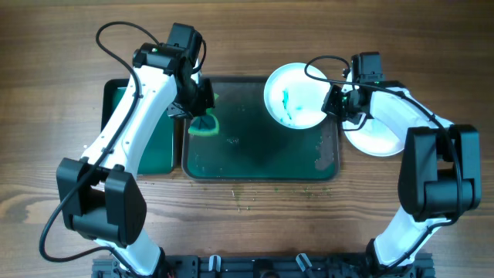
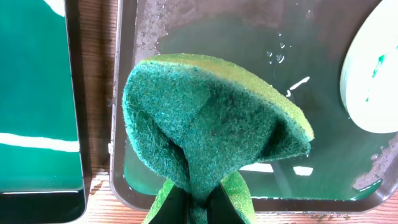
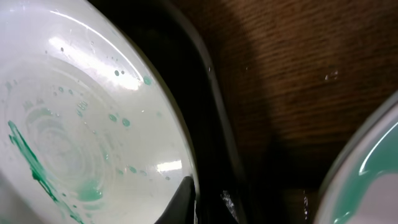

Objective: Clean dirty plates on tray and stack at the side
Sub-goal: 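Reach the right gripper to the remaining plate and grasp its rim, then scrub the third plate with the sponge in the left gripper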

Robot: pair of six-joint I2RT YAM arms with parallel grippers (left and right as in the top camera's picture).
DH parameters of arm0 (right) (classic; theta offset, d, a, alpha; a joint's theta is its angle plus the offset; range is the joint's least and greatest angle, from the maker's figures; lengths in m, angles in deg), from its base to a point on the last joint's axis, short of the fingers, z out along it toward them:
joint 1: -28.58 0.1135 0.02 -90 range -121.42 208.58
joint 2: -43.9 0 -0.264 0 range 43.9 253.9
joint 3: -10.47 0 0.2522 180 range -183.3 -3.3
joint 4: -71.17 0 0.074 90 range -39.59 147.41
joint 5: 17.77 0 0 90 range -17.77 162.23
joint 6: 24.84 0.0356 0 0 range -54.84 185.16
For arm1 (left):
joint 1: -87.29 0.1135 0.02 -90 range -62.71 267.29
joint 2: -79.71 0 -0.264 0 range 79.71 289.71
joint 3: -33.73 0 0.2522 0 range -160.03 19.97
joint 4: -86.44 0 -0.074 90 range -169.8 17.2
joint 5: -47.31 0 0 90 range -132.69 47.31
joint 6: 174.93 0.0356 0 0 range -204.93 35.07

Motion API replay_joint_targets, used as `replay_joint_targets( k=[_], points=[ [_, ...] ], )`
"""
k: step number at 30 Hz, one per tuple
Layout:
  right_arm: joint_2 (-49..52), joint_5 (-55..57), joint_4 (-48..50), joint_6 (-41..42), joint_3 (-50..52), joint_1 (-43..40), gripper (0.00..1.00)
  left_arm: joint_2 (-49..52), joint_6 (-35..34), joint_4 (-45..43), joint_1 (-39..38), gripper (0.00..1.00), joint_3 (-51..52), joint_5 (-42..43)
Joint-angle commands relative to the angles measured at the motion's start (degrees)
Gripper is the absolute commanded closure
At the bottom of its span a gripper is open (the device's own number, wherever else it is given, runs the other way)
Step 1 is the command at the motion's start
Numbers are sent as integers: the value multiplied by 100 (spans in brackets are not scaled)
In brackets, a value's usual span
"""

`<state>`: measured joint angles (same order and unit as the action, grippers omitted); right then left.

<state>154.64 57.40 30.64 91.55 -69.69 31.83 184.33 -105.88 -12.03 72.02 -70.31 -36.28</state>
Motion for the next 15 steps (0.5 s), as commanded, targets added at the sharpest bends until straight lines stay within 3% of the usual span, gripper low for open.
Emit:
replay_joint_targets(
  k=[1,7,15],
  points=[
    [26,-74,-254,-57,13,94,96,-48,-98,-85,-28,96,-33,-76],
    [-321,-68,-914,-68,13,713,96,-48,-98,-136,-28,96,-33,-76],
    [-378,-66,-1056,105,13,1504,96,-48,-98,-133,-28,96,-33,-76]
  ],
)
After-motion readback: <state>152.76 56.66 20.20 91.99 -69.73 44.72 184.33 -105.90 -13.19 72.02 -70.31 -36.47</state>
